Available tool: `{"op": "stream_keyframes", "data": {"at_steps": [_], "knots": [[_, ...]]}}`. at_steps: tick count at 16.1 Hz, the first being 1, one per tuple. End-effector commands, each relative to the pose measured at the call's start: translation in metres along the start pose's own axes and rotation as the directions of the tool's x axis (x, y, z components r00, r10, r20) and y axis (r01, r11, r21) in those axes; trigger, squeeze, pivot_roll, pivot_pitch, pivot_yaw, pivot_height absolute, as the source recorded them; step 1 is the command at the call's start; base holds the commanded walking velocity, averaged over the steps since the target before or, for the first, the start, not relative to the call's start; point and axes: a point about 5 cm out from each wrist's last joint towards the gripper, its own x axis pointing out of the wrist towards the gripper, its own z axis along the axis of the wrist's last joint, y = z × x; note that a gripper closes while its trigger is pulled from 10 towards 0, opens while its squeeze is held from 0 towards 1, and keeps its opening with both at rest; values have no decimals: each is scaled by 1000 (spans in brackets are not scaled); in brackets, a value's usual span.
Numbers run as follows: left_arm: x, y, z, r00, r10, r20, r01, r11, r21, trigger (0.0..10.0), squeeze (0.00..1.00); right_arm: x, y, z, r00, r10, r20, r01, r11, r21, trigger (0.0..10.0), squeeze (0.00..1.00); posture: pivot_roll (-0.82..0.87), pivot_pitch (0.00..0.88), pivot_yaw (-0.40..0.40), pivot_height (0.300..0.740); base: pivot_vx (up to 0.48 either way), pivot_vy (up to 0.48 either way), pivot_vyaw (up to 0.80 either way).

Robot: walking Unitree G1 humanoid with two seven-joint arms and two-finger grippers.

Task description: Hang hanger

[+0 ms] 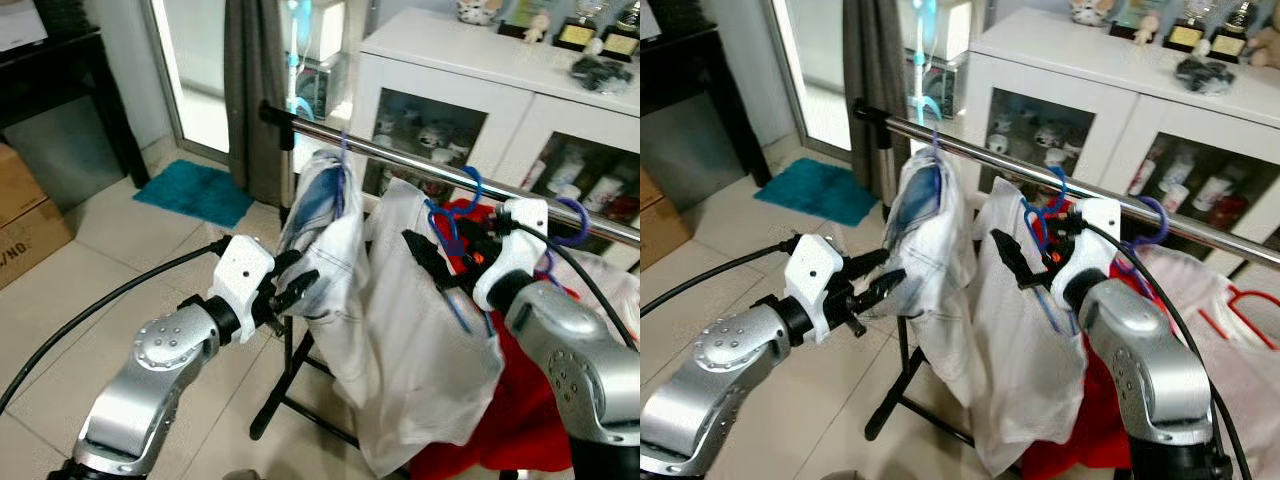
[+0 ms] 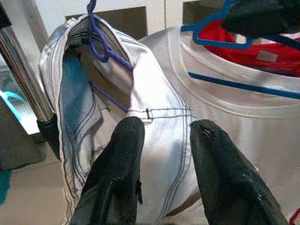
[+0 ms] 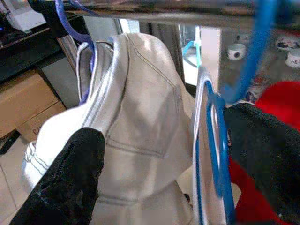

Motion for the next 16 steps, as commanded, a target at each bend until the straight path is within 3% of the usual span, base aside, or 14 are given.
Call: {"op": "stream_keyframes", "data": {"at_steps": [1, 6, 9, 11, 12, 13, 15, 16], "knots": [[-2, -4, 4, 999, -50, 6, 50, 999, 9, 10000, 0, 2, -7, 5, 999, -40, -19, 40, 999, -10, 10000, 0, 46, 0, -62, 740, 0, 0, 0], [-8, -5, 0, 996, -87, -23, 87, 996, 13, 10000, 0, -3, -17, 11, 995, -75, -71, 76, 997, 6, 10000, 0, 46, 0, -63, 740, 0, 0, 0], [-5, -7, 1, 992, -124, -24, 124, 992, 17, 10000, 0, -4, -30, 6, 975, -163, -150, 178, 980, 92, 10000, 0, 39, 0, -57, 740, 0, 0, 0], [-5, -16, 6, 976, -220, -8, 220, 976, -3, 10000, 0, -2, -28, 5, 975, -132, -181, 153, 982, 110, 10000, 0, 36, 0, -54, 740, 0, 0, 0], [-6, -20, 8, 965, -262, -2, 262, 965, -8, 10000, 0, -1, -26, 6, 975, -125, -181, 146, 983, 110, 7804, 0, 37, 0, -54, 740, 0, 0, 0], [-6, -23, 10, 955, -297, 3, 297, 955, -11, 10000, 0, 2, -24, 8, 978, -117, -175, 139, 984, 115, 4471, 0, 38, 0, -53, 740, 0, 0, 0], [-6, -24, 11, 953, -302, 5, 302, 953, -7, 10000, 0, 6, -22, 9, 977, -114, -181, 136, 985, 110, 2353, 0, 40, 0, -54, 740, 0, 0, 0], [-6, -24, 11, 953, -302, 5, 302, 953, -7, 10000, 0, 6, -22, 9, 976, -115, -182, 136, 985, 107, 2353, 0, 40, 0, -54, 740, 0, 0, 0]]}}
